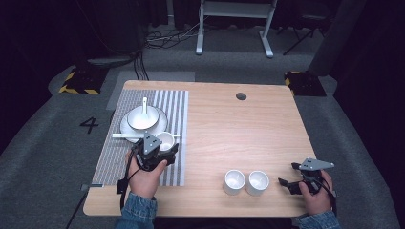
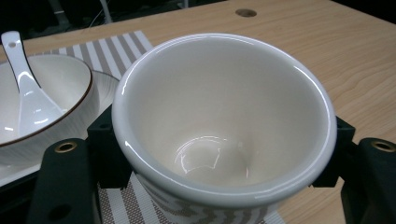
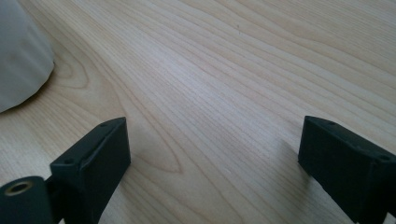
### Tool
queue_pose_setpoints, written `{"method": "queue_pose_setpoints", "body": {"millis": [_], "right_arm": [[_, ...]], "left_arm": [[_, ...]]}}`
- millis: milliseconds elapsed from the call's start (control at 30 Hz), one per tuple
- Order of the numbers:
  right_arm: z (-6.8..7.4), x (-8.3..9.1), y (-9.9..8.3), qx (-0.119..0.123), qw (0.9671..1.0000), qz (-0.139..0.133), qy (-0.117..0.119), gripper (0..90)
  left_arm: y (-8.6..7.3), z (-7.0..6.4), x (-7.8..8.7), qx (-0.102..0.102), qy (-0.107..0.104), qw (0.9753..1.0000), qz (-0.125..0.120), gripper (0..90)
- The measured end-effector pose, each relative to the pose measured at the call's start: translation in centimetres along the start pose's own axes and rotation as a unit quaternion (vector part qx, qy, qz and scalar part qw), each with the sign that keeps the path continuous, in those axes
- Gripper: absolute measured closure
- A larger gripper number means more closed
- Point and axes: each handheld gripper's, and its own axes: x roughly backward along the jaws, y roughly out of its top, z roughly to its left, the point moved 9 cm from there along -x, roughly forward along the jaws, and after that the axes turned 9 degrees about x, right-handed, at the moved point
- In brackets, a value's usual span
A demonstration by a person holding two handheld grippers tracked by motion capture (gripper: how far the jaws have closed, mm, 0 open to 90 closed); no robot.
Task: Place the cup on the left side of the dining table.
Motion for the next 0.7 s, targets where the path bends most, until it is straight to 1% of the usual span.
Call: {"method": "queue_pose_setpoints", "body": {"millis": [33,67,100,167,233,267,300,333,367,400,433,467,500,533,600,700], "right_arm": [[0.0,0.0,0.0,0.000,1.0000,0.000,0.000,9.3],[0.0,0.0,0.0,0.000,1.0000,0.000,0.000,9.3],[0.0,0.0,0.0,0.000,1.0000,0.000,0.000,9.4],[0.0,0.0,0.0,0.000,1.0000,0.000,0.000,9.3],[0.0,0.0,0.0,0.000,1.0000,0.000,0.000,9.3],[0.0,0.0,0.0,0.000,1.0000,0.000,0.000,9.4],[0.0,0.0,0.0,0.000,1.0000,0.000,0.000,9.4],[0.0,0.0,0.0,0.000,1.0000,0.000,0.000,9.3],[0.0,0.0,0.0,0.000,1.0000,0.000,0.000,9.3],[0.0,0.0,0.0,0.000,1.0000,0.000,0.000,9.3],[0.0,0.0,0.0,0.000,1.0000,0.000,0.000,9.3],[0.0,0.0,0.0,0.000,1.0000,0.000,0.000,9.3],[0.0,0.0,0.0,0.000,1.0000,0.000,0.000,9.3],[0.0,0.0,0.0,0.000,1.0000,0.000,0.000,9.3],[0.0,0.0,0.0,0.000,1.0000,0.000,0.000,9.3],[0.0,0.0,0.0,0.000,1.0000,0.000,0.000,9.3]], "left_arm": [[-0.4,0.6,-0.5,0.005,0.002,1.0000,0.007,26.7],[-0.4,0.6,-0.5,0.005,0.002,1.0000,0.007,26.6],[-0.7,0.9,-0.7,0.008,0.006,0.9999,0.012,26.6],[-1.4,1.6,-1.3,0.008,0.016,0.9995,0.028,26.6],[-1.6,1.7,-1.4,0.010,0.016,0.9994,0.030,26.7],[-1.8,1.9,-1.7,0.013,0.016,0.9991,0.036,26.6],[-1.9,2.1,-1.9,0.011,0.018,0.9990,0.038,26.6],[-2.2,2.4,-2.4,0.007,0.020,0.9987,0.047,26.6],[-2.4,2.6,-2.6,0.010,0.019,0.9984,0.052,26.6],[-2.4,2.6,-2.6,0.010,0.019,0.9984,0.052,26.6],[-2.6,2.8,-2.9,0.016,0.018,0.9982,0.055,26.6],[-2.8,3.0,-3.1,0.019,0.017,0.9980,0.058,26.6],[-3.0,3.4,-3.4,0.023,0.021,0.9976,0.061,26.6],[-3.1,3.6,-3.5,0.022,0.026,0.9975,0.061,26.7],[-3.2,3.8,-3.6,0.020,0.028,0.9976,0.060,26.6],[-3.3,4.0,-3.8,0.019,0.026,0.9980,0.055,26.6]]}}
